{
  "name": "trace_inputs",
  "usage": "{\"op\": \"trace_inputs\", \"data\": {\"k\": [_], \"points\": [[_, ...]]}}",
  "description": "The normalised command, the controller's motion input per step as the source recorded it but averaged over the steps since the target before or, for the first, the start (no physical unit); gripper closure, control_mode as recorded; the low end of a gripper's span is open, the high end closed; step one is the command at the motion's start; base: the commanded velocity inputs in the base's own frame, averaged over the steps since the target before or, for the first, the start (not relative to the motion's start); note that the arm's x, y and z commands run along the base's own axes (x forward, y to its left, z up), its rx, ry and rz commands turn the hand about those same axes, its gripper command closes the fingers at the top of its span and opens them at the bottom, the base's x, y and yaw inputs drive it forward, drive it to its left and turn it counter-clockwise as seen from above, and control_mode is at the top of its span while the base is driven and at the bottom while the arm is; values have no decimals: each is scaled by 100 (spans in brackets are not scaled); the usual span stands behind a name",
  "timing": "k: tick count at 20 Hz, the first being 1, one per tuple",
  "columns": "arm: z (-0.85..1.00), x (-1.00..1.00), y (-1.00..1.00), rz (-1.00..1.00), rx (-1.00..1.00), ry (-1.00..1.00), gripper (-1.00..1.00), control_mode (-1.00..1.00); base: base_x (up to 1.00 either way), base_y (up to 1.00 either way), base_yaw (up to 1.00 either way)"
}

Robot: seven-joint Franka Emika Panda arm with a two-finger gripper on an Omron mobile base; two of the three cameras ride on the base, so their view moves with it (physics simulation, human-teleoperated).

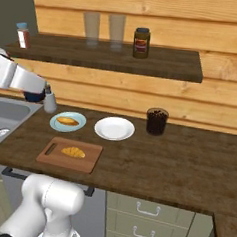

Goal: From the different types of pastries on the counter, select a croissant and place it on the cutting board. Then retrieve a jar of jam from the cabinet and place it alongside the croissant on the cutting board.

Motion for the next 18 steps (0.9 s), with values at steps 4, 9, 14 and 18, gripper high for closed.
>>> {"op": "trace_inputs", "data": {"k": [4,9,14,18], "points": [[-48,-45,8,0,0,-5,100,-100,0,0,0],[-11,0,-34,33,0,-8,100,-100,0,0,0],[-47,0,-36,70,1,-8,100,-100,0,0,0],[-21,0,-6,28,0,-2,100,-100,0,0,0]]}}
